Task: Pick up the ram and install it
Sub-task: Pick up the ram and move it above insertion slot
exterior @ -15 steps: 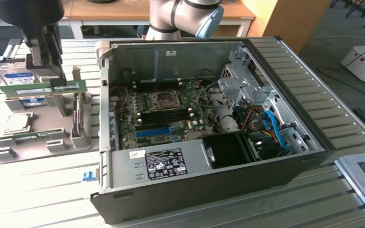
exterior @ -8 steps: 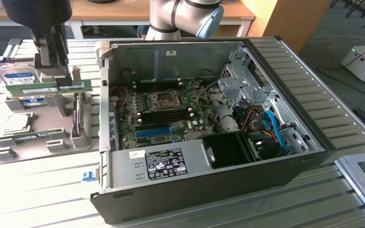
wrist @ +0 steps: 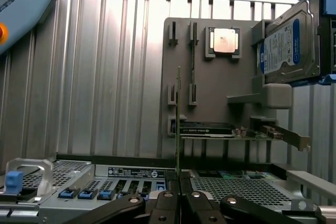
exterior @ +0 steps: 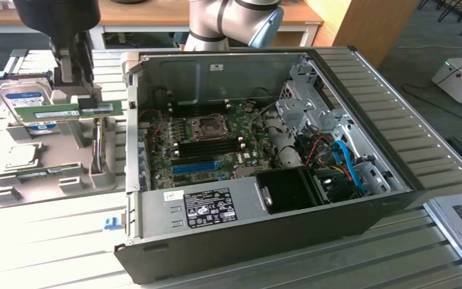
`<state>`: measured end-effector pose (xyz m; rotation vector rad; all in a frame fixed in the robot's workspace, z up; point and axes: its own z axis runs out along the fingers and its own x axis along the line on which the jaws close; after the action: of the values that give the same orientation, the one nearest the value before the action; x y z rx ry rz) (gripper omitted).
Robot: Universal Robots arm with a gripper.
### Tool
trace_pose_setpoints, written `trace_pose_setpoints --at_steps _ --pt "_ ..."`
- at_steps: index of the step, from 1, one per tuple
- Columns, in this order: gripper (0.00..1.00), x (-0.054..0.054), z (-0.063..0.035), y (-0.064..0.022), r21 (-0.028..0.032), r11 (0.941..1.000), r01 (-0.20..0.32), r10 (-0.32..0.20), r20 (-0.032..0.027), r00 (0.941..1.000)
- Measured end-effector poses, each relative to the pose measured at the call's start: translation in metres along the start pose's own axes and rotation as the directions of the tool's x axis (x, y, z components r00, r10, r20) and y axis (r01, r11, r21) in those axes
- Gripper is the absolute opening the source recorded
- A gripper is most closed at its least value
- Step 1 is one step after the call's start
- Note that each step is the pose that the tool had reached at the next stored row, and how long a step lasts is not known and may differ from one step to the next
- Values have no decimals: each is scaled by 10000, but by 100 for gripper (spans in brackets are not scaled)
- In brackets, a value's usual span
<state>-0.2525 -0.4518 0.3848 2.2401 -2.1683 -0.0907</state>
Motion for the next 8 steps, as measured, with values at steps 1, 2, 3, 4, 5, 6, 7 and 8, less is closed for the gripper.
trace_pose_setpoints --at_steps 1,2,3,4,5,6,7,8 --pt "11 1 -1 -13 -5 10000 1 -1 0 10000" --pt "11 1 -2 -26 -11 10000 0 0 0 10000" --pt "11 1 -2 -39 -18 10000 -1 1 1 10000" --pt "11 2 -4 -53 -26 10000 -1 1 0 10000" --pt "11 2 -4 -68 -33 10000 0 0 0 10000" --pt "11 3 -5 -82 -40 10000 0 0 1 10000" --pt "11 3 -6 -97 -47 10000 0 0 2 10000" --pt "11 4 -6 -111 -54 10000 -1 1 2 10000"
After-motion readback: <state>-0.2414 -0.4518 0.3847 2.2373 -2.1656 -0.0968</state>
